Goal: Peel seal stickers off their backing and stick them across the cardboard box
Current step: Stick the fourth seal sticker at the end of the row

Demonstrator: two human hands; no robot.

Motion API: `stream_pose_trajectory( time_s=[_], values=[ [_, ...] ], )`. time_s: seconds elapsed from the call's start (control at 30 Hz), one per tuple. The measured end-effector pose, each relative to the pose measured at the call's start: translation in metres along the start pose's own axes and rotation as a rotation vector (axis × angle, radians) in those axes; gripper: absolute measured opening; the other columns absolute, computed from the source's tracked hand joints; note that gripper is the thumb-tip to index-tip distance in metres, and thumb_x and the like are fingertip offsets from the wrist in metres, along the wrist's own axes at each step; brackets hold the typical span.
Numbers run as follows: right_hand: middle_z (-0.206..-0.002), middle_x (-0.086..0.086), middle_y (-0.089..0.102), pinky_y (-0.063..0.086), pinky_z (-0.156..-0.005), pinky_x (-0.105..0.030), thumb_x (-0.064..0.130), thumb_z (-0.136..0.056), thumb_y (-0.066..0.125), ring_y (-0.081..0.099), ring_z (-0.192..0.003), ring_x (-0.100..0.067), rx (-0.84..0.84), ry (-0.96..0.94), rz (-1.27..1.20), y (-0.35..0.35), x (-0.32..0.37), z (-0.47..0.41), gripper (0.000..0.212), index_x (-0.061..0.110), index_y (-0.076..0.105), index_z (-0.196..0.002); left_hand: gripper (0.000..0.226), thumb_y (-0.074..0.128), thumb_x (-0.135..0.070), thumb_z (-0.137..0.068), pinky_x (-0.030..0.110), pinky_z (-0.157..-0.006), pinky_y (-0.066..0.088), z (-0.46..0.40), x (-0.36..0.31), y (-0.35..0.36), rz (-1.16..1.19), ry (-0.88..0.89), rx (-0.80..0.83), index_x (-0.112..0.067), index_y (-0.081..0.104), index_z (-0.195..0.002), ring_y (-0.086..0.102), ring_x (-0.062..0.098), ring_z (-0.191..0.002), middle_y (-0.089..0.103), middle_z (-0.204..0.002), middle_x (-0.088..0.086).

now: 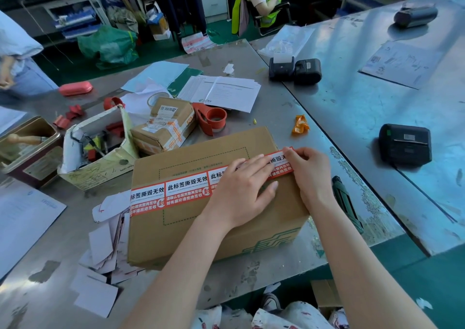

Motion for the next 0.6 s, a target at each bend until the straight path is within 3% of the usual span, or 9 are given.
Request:
stream_pose_trajectory(
  time_s=[0.13, 0.27, 0.6],
  values=[
    [-0.076, -0.001, 0.069, 0.051, -0.071, -0.035, 0.036, -0.086, 0.059, 0.064, -0.073, -0.017, 0.013, 0.028, -0.026, 0.001, -0.004, -0.0018, 0.025, 0.015, 0.069, -0.081, 0.052, 0.032, -0.043, -0.093, 0.031, -0.11, 0.024, 0.0011, 0.0023, 0.0008, 0.012, 0.002, -0.001, -0.014, 0.053, -0.131, 0.039, 0.013, -0.135, 0.048, -0.142, 0.001],
    [-0.064, 0.001, 0.062, 0.04, -0.058, -0.03, 0.033, -0.087, 0.058, 0.052, -0.059, -0.013, 0.064, 0.034, -0.06, 0.0024, -0.0066, -0.0013, 0.026, 0.013, 0.067, -0.073, 0.052, 0.03, -0.043, -0.093, 0.031, -0.111, 0.024, 0.0015, 0.0042, 0.0009, 0.028, -0.009, -0.006, -0.016, 0.055, -0.129, 0.038, 0.013, -0.135, 0.048, -0.142, 0.001],
    [-0.056, 0.005, 0.053, 0.032, -0.051, -0.024, 0.031, -0.091, 0.054, 0.045, -0.052, -0.008, 0.08, -0.025, 0.01, 0.0023, -0.0028, -0.0004, 0.03, 0.015, 0.062, -0.066, 0.048, 0.031, -0.045, -0.094, 0.031, -0.111, 0.021, 0.0017, 0.0059, 0.0036, 0.004, -0.004, 0.005, -0.023, 0.054, -0.129, 0.037, 0.013, -0.135, 0.046, -0.144, -0.001]
  ],
)
Point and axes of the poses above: each hand's wrist, its own z-axis away from the middle knuckle, its own y-axis out of the palm, x = y × z, the point moved 10 cm from there along -z, towards the middle knuckle
